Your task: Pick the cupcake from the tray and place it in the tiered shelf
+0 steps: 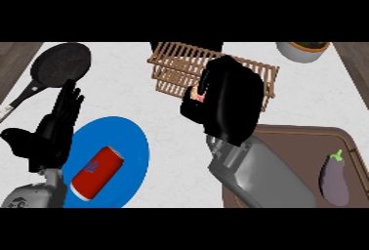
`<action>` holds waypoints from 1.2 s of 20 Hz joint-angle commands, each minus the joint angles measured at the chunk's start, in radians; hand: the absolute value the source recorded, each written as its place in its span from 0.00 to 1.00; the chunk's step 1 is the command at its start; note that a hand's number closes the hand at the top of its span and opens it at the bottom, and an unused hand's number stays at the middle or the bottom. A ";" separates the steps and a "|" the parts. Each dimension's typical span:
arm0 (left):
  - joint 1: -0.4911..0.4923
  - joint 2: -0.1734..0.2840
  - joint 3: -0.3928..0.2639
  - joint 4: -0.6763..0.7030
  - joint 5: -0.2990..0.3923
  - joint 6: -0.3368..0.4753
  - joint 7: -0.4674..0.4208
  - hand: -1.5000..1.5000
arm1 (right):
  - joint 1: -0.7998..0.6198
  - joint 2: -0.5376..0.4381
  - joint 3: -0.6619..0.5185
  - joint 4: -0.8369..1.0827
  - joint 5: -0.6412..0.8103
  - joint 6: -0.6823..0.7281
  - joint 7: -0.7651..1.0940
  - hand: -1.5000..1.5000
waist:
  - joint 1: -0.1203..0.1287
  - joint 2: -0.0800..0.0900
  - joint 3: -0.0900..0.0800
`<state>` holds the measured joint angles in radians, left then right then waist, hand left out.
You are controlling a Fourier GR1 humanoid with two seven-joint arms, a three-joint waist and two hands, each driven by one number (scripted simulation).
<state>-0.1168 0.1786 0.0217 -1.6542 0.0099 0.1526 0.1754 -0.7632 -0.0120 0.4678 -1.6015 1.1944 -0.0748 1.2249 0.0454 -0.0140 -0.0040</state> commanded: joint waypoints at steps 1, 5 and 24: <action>0.014 0.000 0.008 0.010 0.009 -0.006 -0.009 0.50 | -0.062 0.011 0.002 0.013 0.031 -0.006 0.261 1.00 | -0.008 0.003 0.001; 0.009 -0.016 0.006 0.017 0.006 0.003 -0.023 0.50 | -0.109 0.011 -0.057 0.091 0.050 -0.046 0.262 1.00 | -0.010 0.012 0.002; 0.009 -0.022 0.000 -0.020 -0.003 -0.001 -0.023 0.50 | -0.176 0.011 -0.178 0.488 0.062 -0.412 0.086 1.00 | -0.001 0.022 0.004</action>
<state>-0.1079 0.1637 0.0262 -1.6639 0.0057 0.1523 0.1513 -0.8906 -0.0096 0.3030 -1.2141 1.2742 -0.3383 1.1464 0.0405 0.0074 -0.0002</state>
